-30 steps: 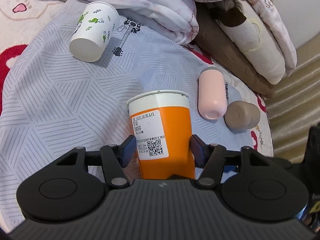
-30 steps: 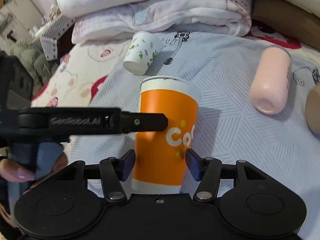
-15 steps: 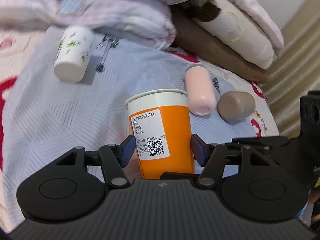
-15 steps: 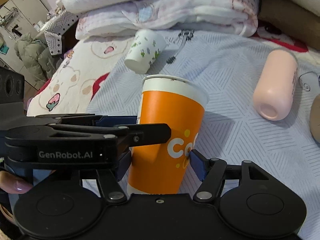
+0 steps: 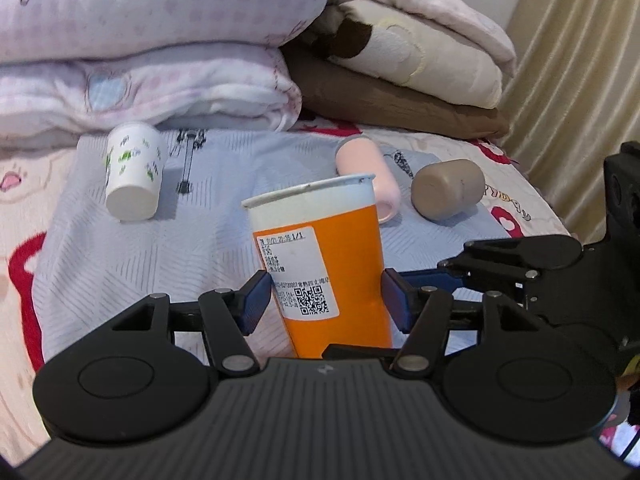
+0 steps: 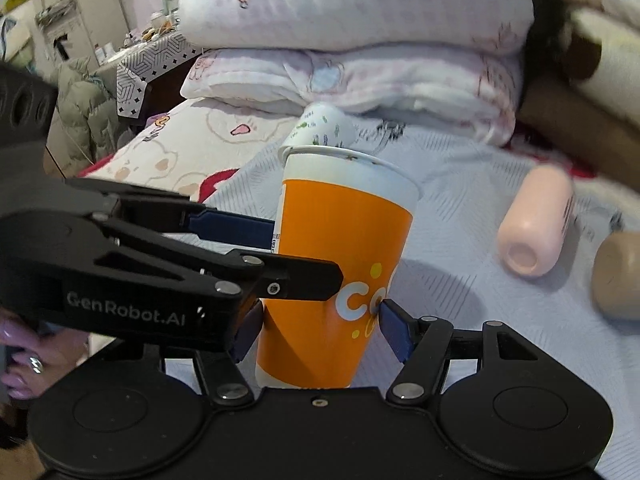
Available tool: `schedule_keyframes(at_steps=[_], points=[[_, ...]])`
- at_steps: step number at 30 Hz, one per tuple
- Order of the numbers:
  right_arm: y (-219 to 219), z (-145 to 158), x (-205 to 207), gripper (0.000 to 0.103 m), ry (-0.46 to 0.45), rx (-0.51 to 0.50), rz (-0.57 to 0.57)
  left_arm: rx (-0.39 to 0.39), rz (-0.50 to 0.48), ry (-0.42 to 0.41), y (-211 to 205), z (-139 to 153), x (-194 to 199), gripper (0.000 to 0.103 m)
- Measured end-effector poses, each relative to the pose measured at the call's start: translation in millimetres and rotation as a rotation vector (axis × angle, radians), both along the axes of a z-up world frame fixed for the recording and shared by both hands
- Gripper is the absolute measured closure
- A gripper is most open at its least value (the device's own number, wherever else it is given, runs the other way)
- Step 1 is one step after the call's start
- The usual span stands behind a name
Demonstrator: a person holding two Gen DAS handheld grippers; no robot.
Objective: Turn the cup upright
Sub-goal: 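Lift and rotate the orange cup upright with the right gripper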
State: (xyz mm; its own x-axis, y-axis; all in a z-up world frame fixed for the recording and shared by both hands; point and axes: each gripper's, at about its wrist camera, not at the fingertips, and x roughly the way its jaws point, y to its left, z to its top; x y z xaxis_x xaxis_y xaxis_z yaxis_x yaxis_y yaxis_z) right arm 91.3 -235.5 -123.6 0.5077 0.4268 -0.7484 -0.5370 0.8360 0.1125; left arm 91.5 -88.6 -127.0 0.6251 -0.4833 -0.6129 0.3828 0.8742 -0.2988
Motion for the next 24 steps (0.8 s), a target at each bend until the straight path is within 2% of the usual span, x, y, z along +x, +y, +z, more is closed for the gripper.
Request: schedule_keyframes(at_steps=[5, 9, 11, 12, 15, 19, 24], points=[[14.4, -2.1, -12.3, 0.034, -0.18, -0.14, 0.034, 0.037, 0.0, -0.068, -6.1, 1.6, -4.3, 0.044], [20.7, -10.8, -15.9, 0.034, -0.312, -0.204, 0.05, 0.046, 0.01, -0.149, -7.2, -2.2, -6.7, 0.046], [20.2, -15.9, -15.5, 0.034, -0.366, -0.205, 0.036, 0.006, 0.007, -0.223, -5.3, -7.3, -11.4, 0.045], [19.3, -18.0, -14.8, 0.034, -0.386, -0.2, 0.021, -0.025, 0.008, -0.231, -3.6, -10.2, -10.8, 0.045], [14.3, -27.8, -10.6, 0.035, -0.43, -0.179, -0.016, -0.068, 0.018, -0.215, -2.3, -17.5, -4.9, 0.045], [14.4, -41.2, -16.6, 0.035, -0.515, -0.192, -0.013, -0.037, 0.014, -0.233, -7.4, -19.2, -6.4, 0.045], [7.2, -40.7, -14.4, 0.035, -0.487, -0.165, -0.044, -0.069, -0.031, -0.218, -12.1, -19.0, -8.8, 0.045]])
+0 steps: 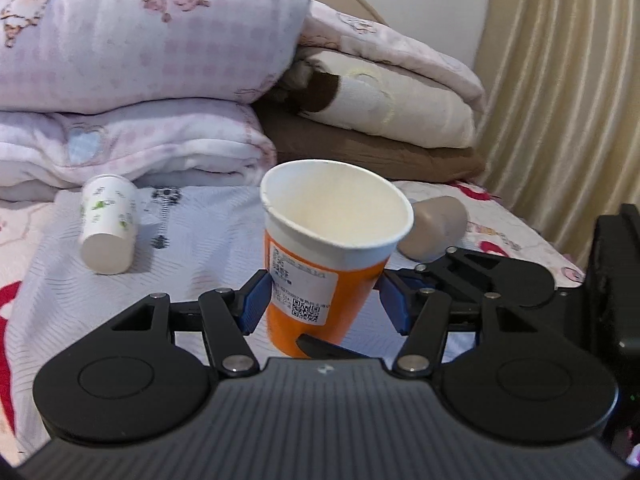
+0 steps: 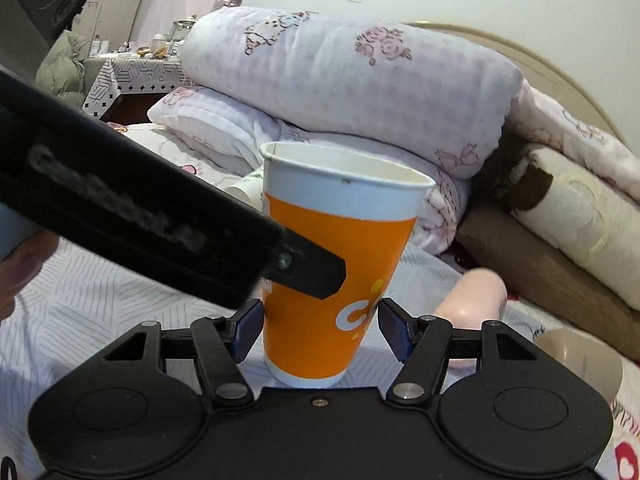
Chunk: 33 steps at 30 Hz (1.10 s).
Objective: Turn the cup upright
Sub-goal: 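Lift and rotate the orange cup upright with the right gripper, then set the orange cup rim-up on the cloth and open the right gripper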
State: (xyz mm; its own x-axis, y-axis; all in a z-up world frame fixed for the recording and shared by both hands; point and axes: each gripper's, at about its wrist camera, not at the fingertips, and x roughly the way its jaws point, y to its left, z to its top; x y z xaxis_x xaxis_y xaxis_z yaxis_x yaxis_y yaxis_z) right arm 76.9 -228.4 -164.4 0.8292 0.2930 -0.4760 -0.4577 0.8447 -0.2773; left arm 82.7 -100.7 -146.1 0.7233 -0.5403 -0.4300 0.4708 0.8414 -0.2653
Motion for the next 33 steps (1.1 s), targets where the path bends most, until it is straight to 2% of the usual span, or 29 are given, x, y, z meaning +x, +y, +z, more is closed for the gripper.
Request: schedule_keyframes(at_steps=[3, 7, 11, 16, 26, 31, 33], points=[[-7.3, -0.3, -3.9, 0.035, 0.017, 0.029, -0.027, 0.02, -0.002, 0.002, -8.7, -0.8, -2.3, 0.045], [-8.6, -0.2, -1.3, 0.035, 0.023, 0.039, -0.041, -0.06, 0.015, 0.069, -2.1, -7.4, 5.2, 0.045], [-6.7, -1.9, -3.1, 0.034, 0.024, 0.049, -0.042, -0.027, 0.018, 0.07, -6.7, -6.6, 4.0, 0.045], [-11.2, -0.9, -0.9, 0.034, 0.054, 0.077, -0.065, -0.051, 0.006, 0.107, -9.6, -8.2, 5.3, 0.043], [-15.3, 0.0, -9.5, 0.034, 0.037, 0.084, -0.052, -0.007, -0.006, 0.126, -14.8, -8.4, 3.9, 0.041], [-19.9, 1.0, -10.1, 0.028, 0.042, 0.097, -0.078, 0.003, 0.018, 0.184, -10.7, -4.7, 4.3, 0.041], [-24.2, 2.7, -14.0, 0.028, 0.081, 0.1, -0.073, 0.034, 0.013, 0.204, -10.0, 3.1, -1.2, 0.041]])
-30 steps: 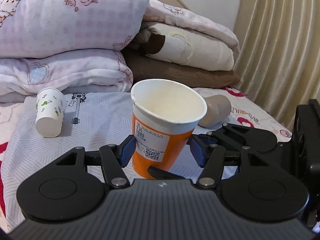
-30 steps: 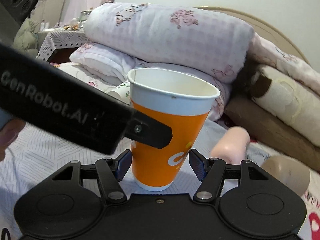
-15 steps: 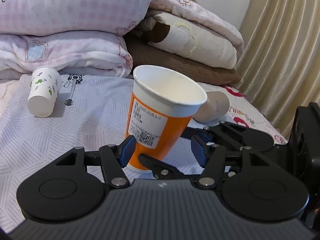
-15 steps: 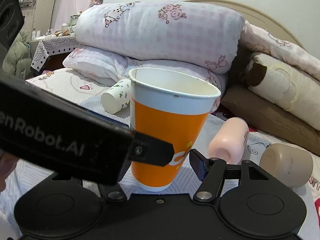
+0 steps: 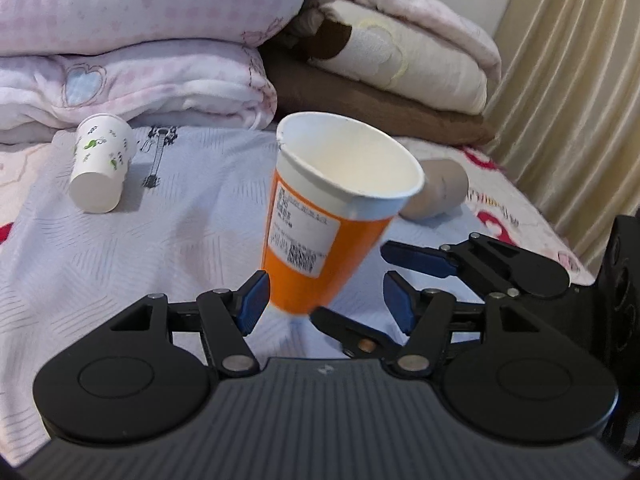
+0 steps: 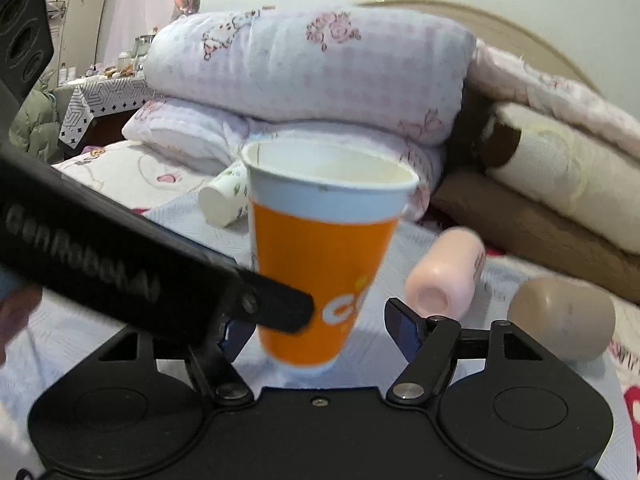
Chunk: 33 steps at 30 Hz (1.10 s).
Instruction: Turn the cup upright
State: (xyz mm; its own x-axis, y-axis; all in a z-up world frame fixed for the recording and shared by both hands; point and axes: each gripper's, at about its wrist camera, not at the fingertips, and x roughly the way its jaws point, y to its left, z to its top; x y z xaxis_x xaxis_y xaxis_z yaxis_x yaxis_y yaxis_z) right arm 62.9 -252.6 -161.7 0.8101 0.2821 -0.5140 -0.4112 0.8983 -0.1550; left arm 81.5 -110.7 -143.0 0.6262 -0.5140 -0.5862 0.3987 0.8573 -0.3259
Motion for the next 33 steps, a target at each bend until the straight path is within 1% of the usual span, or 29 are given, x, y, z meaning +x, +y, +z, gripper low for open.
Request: schedule_keyframes(at_steps=[2, 4, 6, 10, 13, 15, 18, 20, 23, 26, 27, 29, 30, 31, 32, 33], points=[[-6.8, 4.7, -6.8, 0.028, 0.044, -0.015, 0.02, 0.04, 0.011, -0.011, 2.2, 12.2, -9.4, 0.041], [-15.6, 12.4, -15.4, 0.028, 0.053, -0.024, -0.006, 0.074, 0.037, -0.014, 5.8, 28.2, -17.5, 0.041], [-26.4, 23.8, -26.0, 0.028, 0.07, 0.001, -0.047, 0.081, 0.066, -0.01, 12.4, 45.0, -24.8, 0.04], [-41.3, 56.6, -51.3, 0.027, 0.086, 0.083, -0.144, 0.1, 0.116, -0.017, 23.7, 77.9, -43.4, 0.038], [-46.2, 85.8, -67.8, 0.027, 0.103, 0.139, -0.214, 0.141, 0.158, -0.026, 27.8, 100.2, -58.3, 0.037], [-45.1, 103.7, -78.8, 0.027, 0.106, 0.15, -0.238, 0.169, 0.183, -0.038, 29.8, 113.8, -68.6, 0.035], [-37.5, 130.2, -94.6, 0.027, 0.08, 0.121, -0.254, 0.194, 0.207, -0.034, 33.7, 129.8, -81.9, 0.034], [-33.2, 146.0, -101.7, 0.026, 0.075, 0.12, -0.258, 0.208, 0.218, -0.034, 36.7, 137.3, -90.4, 0.032], [-31.7, 160.9, -106.3, 0.025, 0.105, 0.146, -0.267, 0.212, 0.23, -0.021, 41.6, 142.7, -100.4, 0.03], [-26.6, 169.6, -110.0, 0.024, 0.118, 0.137, -0.29, 0.232, 0.242, -0.017, 44.4, 145.2, -108.2, 0.026], [-24.0, 171.1, -111.6, 0.022, 0.117, 0.131, -0.296, 0.232, 0.24, -0.015, 45.4, 145.6, -110.3, 0.025], [-19.3, 173.5, -113.6, 0.021, 0.127, 0.133, -0.304, 0.227, 0.246, -0.012, 48.1, 147.2, -112.8, 0.024], [-17.1, 175.1, -116.2, 0.019, 0.128, 0.133, -0.303, 0.228, 0.249, -0.014, 48.8, 148.3, -114.9, 0.024], [-13.6, 176.1, -118.5, 0.015, 0.121, 0.125, -0.3, 0.226, 0.251, -0.015, 49.7, 149.5, -115.9, 0.022], [-9.4, 177.2, -120.8, 0.013, 0.107, 0.109, -0.298, 0.224, 0.251, -0.015, 50.1, 150.3, -117.3, 0.02], [-5.6, 178.4, -123.8, 0.008, 0.094, 0.094, -0.296, 0.221, 0.251, -0.015, 51.2, 151.1, -118.3, 0.018]])
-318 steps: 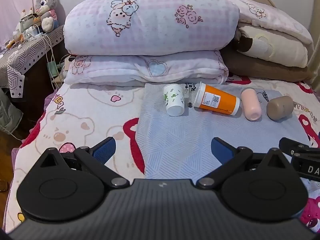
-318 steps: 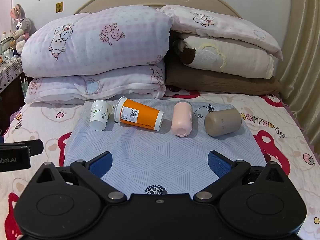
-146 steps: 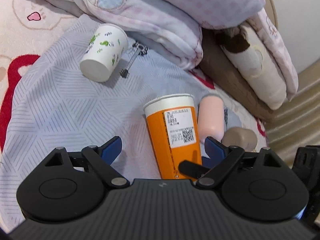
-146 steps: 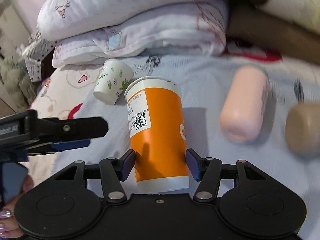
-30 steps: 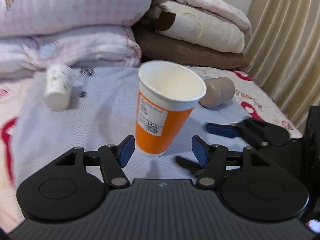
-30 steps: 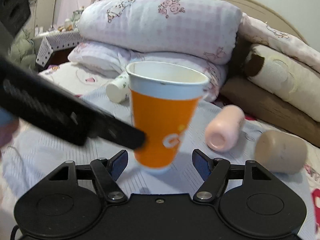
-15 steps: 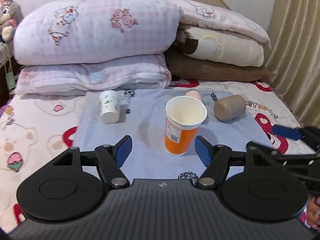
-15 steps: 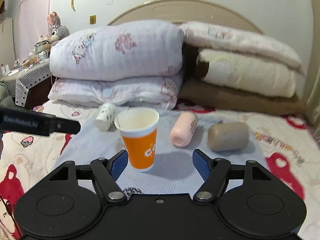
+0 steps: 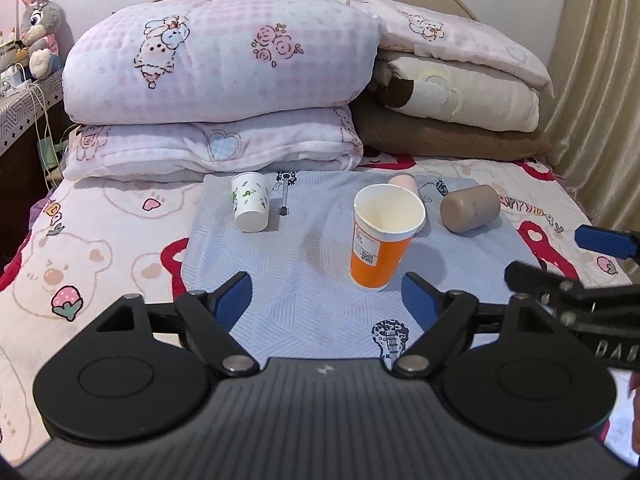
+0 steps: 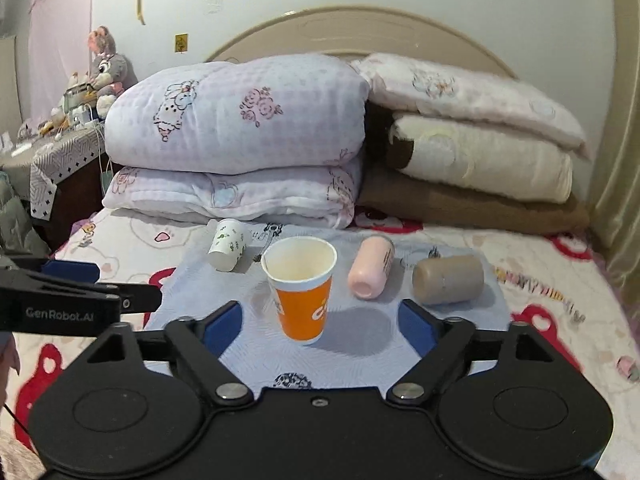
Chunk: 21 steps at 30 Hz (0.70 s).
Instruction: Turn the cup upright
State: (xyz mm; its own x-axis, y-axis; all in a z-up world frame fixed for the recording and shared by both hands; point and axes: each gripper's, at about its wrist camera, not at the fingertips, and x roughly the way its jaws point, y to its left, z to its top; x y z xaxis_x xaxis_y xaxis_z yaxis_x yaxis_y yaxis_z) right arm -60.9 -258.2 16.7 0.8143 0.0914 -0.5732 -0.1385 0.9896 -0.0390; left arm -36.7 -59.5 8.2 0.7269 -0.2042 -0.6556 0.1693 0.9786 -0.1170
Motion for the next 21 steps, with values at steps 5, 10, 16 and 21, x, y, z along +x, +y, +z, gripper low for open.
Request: schedule_keyframes(at_steps=[5, 10, 16, 21], points=[[15.6, 4.1, -7.5, 0.003, 0.0, -0.076, -0.002, 0.001, 0.01, 0.0, 5.6, 2.0, -3.5, 0.007], [16.0, 6.8, -6.7, 0.003, 0.016, -0.076, -0.03, 0.029, 0.033, 0.014, 9.8, 0.5, -2.2, 0.0], [10.1, 3.7, -3.8, 0.003, 0.067, -0.08, -0.076, 0.048, 0.059, 0.071, 16.8, -3.9, 3.1, 0.0], [4.8, 2.6, -1.0, 0.003, 0.09, -0.046, -0.107, 0.055, 0.071, 0.109, 20.6, -5.2, 5.1, 0.0]])
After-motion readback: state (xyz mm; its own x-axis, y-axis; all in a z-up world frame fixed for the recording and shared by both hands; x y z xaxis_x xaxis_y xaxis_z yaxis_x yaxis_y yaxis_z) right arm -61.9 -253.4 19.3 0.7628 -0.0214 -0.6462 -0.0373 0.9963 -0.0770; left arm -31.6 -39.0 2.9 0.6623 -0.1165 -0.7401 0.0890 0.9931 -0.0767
